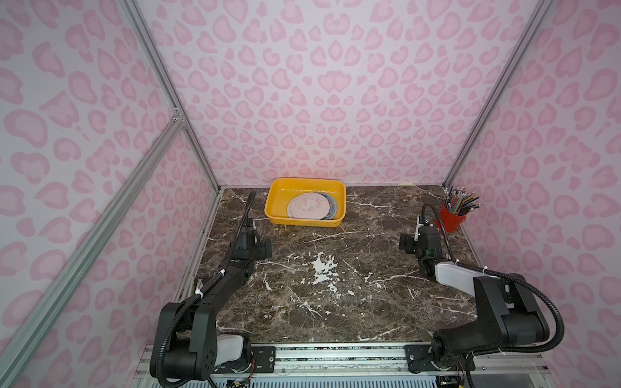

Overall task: Put the coasters into the storage box
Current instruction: Reset both arms

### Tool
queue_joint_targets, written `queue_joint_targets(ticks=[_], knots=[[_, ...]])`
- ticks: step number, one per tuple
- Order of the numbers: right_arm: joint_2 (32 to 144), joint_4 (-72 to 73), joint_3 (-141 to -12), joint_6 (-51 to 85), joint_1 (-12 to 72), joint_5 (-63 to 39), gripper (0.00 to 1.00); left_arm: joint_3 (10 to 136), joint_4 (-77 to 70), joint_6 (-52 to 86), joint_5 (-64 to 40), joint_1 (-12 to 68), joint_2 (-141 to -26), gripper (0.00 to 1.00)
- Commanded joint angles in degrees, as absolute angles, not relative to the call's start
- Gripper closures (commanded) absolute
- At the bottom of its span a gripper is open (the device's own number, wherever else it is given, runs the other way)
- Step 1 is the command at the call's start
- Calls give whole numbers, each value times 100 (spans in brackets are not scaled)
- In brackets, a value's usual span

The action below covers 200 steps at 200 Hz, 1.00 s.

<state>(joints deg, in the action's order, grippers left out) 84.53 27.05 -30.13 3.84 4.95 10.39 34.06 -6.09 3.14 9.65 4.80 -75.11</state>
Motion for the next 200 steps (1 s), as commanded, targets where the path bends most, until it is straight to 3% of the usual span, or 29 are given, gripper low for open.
queue_joint_targets(ticks=[1,54,106,200], knots=[[8437,4346,-2641,96,373,915,2,3150,-1865,-7,1071,444,-7548,2],[8526,5895,-1926,60,127,395,2,2445,-3793,-227,794,448,-7979,2],[8763,7096,-1355,2,106,185,2,2268,-4775,-309,439,397,-8617,2],[8788,7265,-1272,2,115,202,1,2513,-4588,-210,301,246,-8938,1]])
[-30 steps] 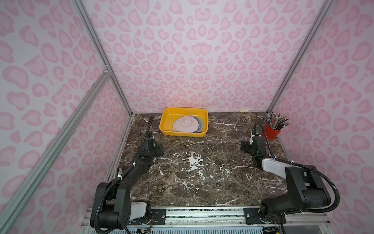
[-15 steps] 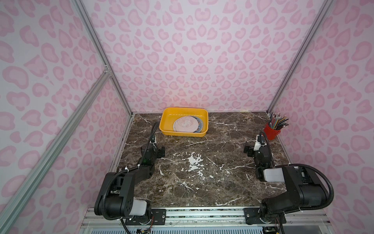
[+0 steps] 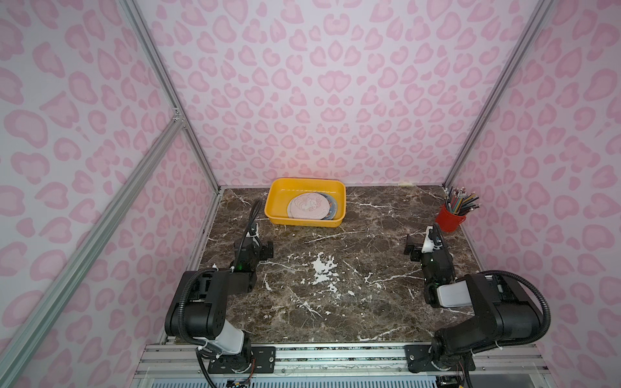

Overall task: Put the coasters into the storage box
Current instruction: Reset both arms

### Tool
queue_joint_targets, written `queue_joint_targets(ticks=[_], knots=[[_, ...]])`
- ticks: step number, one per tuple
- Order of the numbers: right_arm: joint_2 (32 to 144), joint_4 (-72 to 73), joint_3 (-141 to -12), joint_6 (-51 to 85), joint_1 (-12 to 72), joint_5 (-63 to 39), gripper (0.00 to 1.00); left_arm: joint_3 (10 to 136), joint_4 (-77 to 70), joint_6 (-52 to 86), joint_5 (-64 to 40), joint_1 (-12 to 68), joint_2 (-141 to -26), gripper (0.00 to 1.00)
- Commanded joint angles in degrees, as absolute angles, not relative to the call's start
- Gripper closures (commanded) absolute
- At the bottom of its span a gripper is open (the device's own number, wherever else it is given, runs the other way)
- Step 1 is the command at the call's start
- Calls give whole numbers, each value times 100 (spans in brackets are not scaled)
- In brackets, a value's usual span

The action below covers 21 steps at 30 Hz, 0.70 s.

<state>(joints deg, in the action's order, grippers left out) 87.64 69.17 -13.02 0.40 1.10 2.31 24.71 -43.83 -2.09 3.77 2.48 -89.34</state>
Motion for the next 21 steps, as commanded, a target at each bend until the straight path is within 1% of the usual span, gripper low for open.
queue_joint_targets(ticks=[1,21], knots=[[8789,7271,-1273,1,115,198,1,2509,-4593,-206,300,246,-8938,1],[8788,7285,-1272,0,116,217,1,2529,-4570,-213,299,255,-8942,1]])
